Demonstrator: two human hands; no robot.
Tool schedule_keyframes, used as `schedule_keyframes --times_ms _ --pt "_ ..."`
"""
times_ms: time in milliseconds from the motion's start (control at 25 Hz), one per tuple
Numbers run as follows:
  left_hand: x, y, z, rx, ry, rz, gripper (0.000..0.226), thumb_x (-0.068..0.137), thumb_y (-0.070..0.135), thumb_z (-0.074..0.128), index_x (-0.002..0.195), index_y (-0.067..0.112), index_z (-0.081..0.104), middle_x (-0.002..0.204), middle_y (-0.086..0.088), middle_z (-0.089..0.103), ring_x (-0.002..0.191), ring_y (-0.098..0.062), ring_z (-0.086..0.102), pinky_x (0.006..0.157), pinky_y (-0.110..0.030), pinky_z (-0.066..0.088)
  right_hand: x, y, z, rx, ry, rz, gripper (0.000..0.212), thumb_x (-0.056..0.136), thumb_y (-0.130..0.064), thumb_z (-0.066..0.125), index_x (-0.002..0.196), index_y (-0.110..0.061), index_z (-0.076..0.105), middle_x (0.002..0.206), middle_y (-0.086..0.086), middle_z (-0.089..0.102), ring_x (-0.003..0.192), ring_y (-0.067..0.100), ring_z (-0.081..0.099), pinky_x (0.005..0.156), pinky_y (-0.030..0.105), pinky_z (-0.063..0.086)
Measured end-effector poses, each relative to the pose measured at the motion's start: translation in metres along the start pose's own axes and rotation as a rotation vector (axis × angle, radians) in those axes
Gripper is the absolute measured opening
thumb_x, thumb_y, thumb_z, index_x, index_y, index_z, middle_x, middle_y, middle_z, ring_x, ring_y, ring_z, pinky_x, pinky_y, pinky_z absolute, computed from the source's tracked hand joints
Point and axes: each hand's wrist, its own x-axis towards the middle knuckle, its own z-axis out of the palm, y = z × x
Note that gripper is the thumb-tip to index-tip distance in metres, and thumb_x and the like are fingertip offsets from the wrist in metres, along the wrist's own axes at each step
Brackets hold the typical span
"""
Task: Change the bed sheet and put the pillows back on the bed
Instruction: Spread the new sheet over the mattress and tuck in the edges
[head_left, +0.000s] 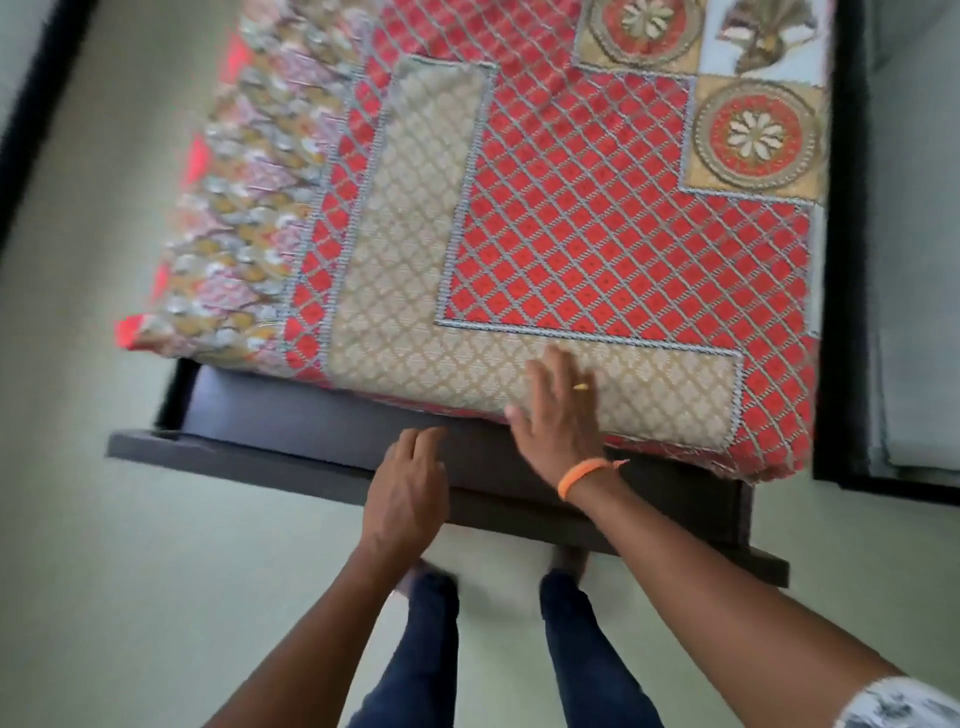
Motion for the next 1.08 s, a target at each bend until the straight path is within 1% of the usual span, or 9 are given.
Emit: schedule_keyframes --times_ms 120,240,400,520,680,760,880,960,1080 --pt "0.006 -0.055 -0.037 0.055 0.095 -0.058 0.041 0.094 0.009 0.053 0.135 0.004 0.05 0.13 -0.016 0.053 0.109 -0.034 0.054 0.089 -0.044 0.05 0.046 -0.045 0.011 -0.035 -0.192 0.201 0.088 0.091 -0.06 0.047 0.154 -0.011 0.012 0.162 0.019 -0.004 0.149 0.038 -0.003 0.119 0.059 0.007" --pt "0.011 -0.106 -0.057 0.032 0.082 -0.091 0.049 0.093 0.011 0.055 0.14 0.004 0.045 0.135 -0.016 0.049 0.114 -0.036 0.052 0.093 -0.043 0.048 0.032 -0.13 0.048 -0.214 -0.387 -0.042 0.087 0.091 -0.06 0.046 0.154 -0.014 0.009 0.16 0.023 -0.011 0.145 0.048 -0.013 0.115 0.063 0.0" --pt "0.01 -0.16 -0.074 -0.022 0.088 0.008 0.05 0.087 0.012 0.061 0.135 0.001 0.05 0.131 -0.018 0.053 0.108 -0.037 0.056 0.088 -0.043 0.05 0.036 -0.228 0.071 -0.079 -0.208 -0.56 0.03 0.089 -0.024 0.05 0.111 -0.012 0.066 0.121 0.015 0.062 0.118 0.036 0.054 0.104 0.051 0.034" --pt "0.025 -0.198 -0.092 -0.032 0.195 -0.056 0.051 0.081 0.004 0.059 0.132 -0.001 0.052 0.127 -0.021 0.055 0.107 -0.038 0.056 0.089 -0.044 0.05 0.088 -0.246 0.069 -0.058 0.03 -0.128 0.062 0.093 -0.043 0.048 0.142 -0.006 0.043 0.15 0.02 0.038 0.141 0.037 0.031 0.114 0.049 0.026" --pt "0.037 -0.215 -0.116 -0.033 0.058 -0.163 0.05 0.087 0.017 0.063 0.134 0.006 0.048 0.13 -0.015 0.053 0.11 -0.034 0.052 0.091 -0.042 0.048 0.06 -0.274 0.096 -0.362 -0.355 -0.045 0.097 0.087 -0.056 0.046 0.154 -0.002 0.001 0.155 0.035 -0.011 0.144 0.051 -0.012 0.117 0.058 -0.007" --pt "0.042 -0.207 -0.123 -0.014 -0.031 -0.115 0.037 0.097 0.026 0.051 0.131 0.013 0.046 0.13 -0.009 0.05 0.109 -0.031 0.051 0.089 -0.043 0.047 0.042 -0.296 0.1 -0.279 -0.429 -0.127 0.075 0.087 -0.039 0.052 0.151 -0.011 0.024 0.156 0.032 0.013 0.146 0.046 0.014 0.119 0.056 0.009" --pt "0.057 -0.208 -0.138 -0.048 0.01 -0.058 0.037 0.098 0.026 0.046 0.133 0.014 0.045 0.13 -0.007 0.049 0.107 -0.03 0.052 0.084 -0.043 0.049 0.058 -0.306 0.09 -0.025 -0.077 -0.08 0.034 0.089 -0.03 0.049 0.122 -0.019 0.05 0.12 0.011 0.061 0.11 0.033 0.061 0.088 0.046 0.045" --pt "0.068 -0.222 -0.149 -0.077 0.069 -0.09 0.047 0.095 0.029 0.05 0.139 0.014 0.043 0.137 -0.008 0.048 0.11 -0.031 0.053 0.083 -0.044 0.051 0.078 -0.31 0.088 -0.068 -0.002 0.065 0.048 0.096 -0.033 0.045 0.14 -0.014 0.04 0.145 0.017 0.042 0.133 0.036 0.043 0.1 0.046 0.041" --pt "0.078 -0.252 -0.161 -0.266 -0.17 -0.123 0.058 0.097 0.024 0.048 0.152 0.019 0.031 0.16 -0.003 0.029 0.134 -0.03 0.043 0.103 -0.045 0.044 0.084 -0.355 0.115 -0.171 -0.377 0.307 0.064 0.103 -0.019 0.034 0.155 -0.005 -0.001 0.159 0.029 -0.009 0.146 0.048 -0.008 0.119 0.053 0.014"
